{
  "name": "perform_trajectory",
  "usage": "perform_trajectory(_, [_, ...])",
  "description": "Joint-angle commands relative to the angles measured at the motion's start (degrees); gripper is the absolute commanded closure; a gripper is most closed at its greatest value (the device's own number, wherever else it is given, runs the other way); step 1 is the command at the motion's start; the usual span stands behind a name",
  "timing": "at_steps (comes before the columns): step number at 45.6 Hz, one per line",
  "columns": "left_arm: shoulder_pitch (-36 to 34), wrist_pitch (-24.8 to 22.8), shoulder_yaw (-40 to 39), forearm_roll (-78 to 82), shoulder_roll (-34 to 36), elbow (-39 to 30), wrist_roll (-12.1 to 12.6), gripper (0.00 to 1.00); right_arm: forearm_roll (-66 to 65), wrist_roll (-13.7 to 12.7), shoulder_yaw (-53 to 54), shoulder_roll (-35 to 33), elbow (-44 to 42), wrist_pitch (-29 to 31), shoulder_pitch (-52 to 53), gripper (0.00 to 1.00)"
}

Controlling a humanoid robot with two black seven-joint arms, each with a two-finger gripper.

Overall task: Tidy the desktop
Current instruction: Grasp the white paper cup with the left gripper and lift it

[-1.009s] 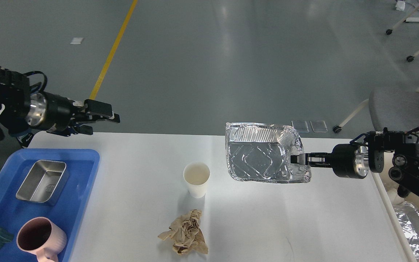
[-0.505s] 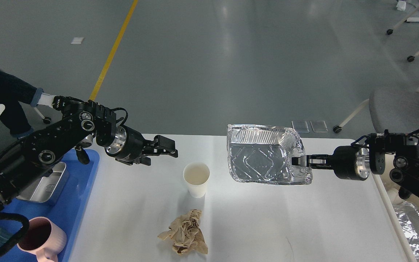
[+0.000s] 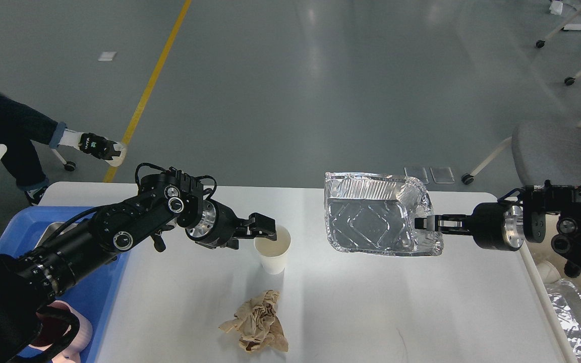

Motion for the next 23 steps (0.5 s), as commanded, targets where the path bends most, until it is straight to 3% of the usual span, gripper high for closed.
perform_trajectory(1, [0.0,0.4,0.1,0.1,0.5,0.0,0.0,0.0,0.0,0.0,0.0,0.2,0.0,0.0,-0.2,1.0])
perform_trajectory(6, [0.0,0.7,0.9,1.3,0.1,1.0,0.1,0.02,0.0,0.0,-0.1,0.4,0.0,0.0,-0.3,1.0])
perform_trajectory(9, [0.0,1.0,1.2,2.5,-0.1,1.4,0.0,0.09,0.0,0.0,0.0,0.4,0.0,-0.1,-0.4,1.0])
perform_trajectory(11, [0.0,0.8,1.2,3.0,-0.1,1.4,0.1,0.24,0.0,0.0,0.0,0.4,0.0,-0.1,-0.4,1.0])
perform_trajectory(14, [0.2,2.1,1.6,3.4,-0.9,1.9,-0.1,0.71,0.0,0.0,0.0,0.3,0.0,-0.1,-0.5,1.0])
perform_trajectory(20, [-0.2,2.9,2.5,3.3,-1.9,2.8,-0.4,0.74,0.0,0.0,0.0,0.2,0.0,-0.1,-0.7,1.0])
perform_trajectory(23, [-0.2,2.9,2.6,3.4,-2.4,3.0,0.0,0.89,0.0,0.0,0.0,0.2,0.0,-0.1,-0.7,1.0])
